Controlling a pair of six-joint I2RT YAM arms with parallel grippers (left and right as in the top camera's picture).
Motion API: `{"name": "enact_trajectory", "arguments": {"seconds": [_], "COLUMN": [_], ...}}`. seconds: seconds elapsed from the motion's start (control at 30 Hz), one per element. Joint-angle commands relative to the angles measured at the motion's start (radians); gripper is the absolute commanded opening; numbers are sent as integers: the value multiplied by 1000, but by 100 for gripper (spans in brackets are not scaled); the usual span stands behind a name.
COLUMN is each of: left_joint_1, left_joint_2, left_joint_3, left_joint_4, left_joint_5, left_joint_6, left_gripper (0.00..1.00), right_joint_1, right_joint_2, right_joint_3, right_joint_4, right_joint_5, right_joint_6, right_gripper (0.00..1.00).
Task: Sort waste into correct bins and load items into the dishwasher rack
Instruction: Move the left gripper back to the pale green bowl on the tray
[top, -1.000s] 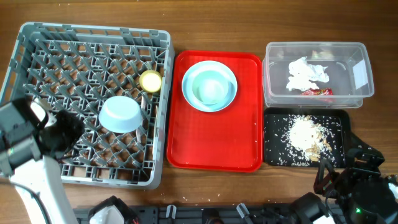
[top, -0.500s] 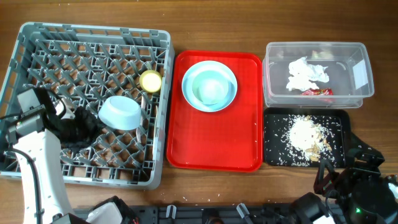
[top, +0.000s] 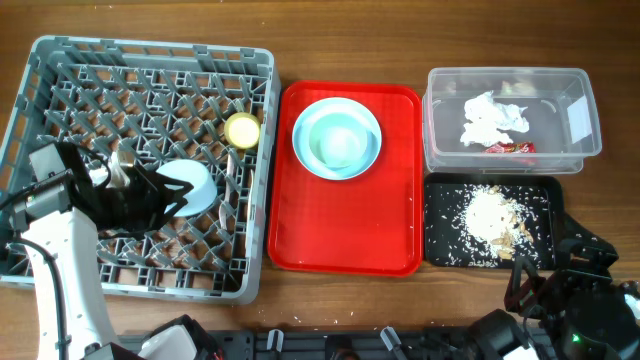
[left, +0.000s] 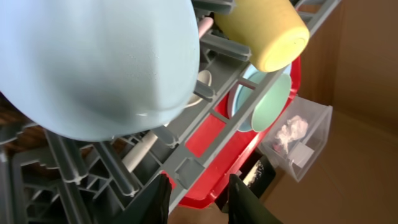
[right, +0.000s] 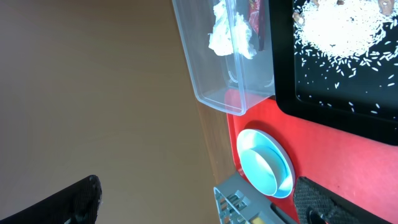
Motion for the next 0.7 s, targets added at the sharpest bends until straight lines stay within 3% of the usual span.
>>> {"name": "enact_trajectory", "arguments": {"seconds": [0.0, 0.1, 0.17, 0.33, 0.43, 0.67], "left_joint_1": [-31, -74, -113, -295, -463, -948], "left_joint_2": [-1, -1, -1, -1, -1, 8], "left_joint_3": [6, 6, 6, 6, 6, 10], "left_joint_4": [34, 130, 206, 237, 299, 528], "left_joint_5": [29, -16, -129, -278, -299, -608], "left_joint_6": [5, -11, -86, -130, -139, -267], "left_gripper": [34, 34, 32, 29, 29, 27], "right_joint_1": [-1, -1, -1, -1, -1, -1], "right_joint_2": [-11, -11, -11, -11, -11, -11], "right_joint_3": [-3, -3, -3, -3, -3, -3], "right_joint_4": [-1, -1, -1, -1, -1, -1], "right_joint_5": [13, 13, 13, 13, 13, 13], "right_joint_6": [7, 7, 7, 7, 7, 7], "right_gripper": [100, 100, 100, 100, 100, 100]}}
